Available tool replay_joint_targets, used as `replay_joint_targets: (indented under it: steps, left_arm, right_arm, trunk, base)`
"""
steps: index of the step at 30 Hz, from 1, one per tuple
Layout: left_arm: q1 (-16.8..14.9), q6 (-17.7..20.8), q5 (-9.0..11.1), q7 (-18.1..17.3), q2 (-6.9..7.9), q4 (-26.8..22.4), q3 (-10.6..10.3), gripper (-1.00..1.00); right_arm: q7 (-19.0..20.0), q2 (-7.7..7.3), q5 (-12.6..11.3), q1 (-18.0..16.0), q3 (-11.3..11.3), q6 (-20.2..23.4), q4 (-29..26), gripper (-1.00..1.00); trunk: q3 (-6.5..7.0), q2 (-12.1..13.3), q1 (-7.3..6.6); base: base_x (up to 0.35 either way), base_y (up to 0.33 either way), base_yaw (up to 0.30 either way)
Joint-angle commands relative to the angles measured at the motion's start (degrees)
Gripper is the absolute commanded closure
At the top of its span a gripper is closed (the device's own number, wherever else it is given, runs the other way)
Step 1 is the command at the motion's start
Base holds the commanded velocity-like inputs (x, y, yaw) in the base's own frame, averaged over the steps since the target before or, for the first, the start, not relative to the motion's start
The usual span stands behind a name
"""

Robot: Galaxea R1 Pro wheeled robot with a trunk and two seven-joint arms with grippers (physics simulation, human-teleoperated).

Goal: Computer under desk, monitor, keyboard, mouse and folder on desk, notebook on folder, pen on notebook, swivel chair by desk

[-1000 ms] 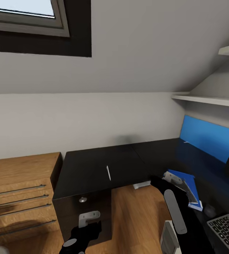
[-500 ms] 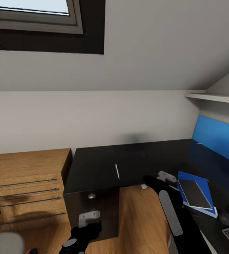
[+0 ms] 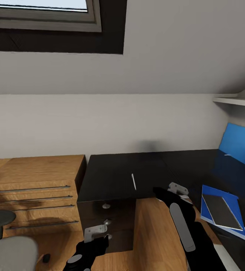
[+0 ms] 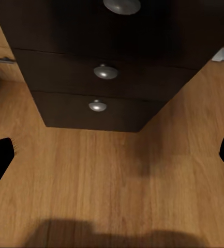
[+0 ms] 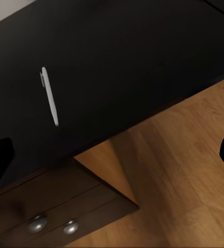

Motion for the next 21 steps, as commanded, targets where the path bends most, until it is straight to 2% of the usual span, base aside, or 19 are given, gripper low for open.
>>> replay_joint_targets:
  steps: [1,21]
  left_arm:
    - [-0.02,0.04,0.59,0.54,0.0,-0.1,-0.02,-1.0]
    - [-0.02,0.02,0.59,0.54,0.0,-0.18,0.02,-1.0]
  right_arm:
    - [-0.59,-0.01,-0.61,-0.06,0.06,0.08,-0.09,-1.0]
    - [-0.51,-0.08,-0.47,-0.06,0.1,0.06,0.08,-1.0]
  trunk:
    - [-0.13,-0.04,0.0]
    - [-1.61,-0.04,0.0]
  base:
    - [0.0,0.0,0.161]
    - [0.0,0.0,0.157]
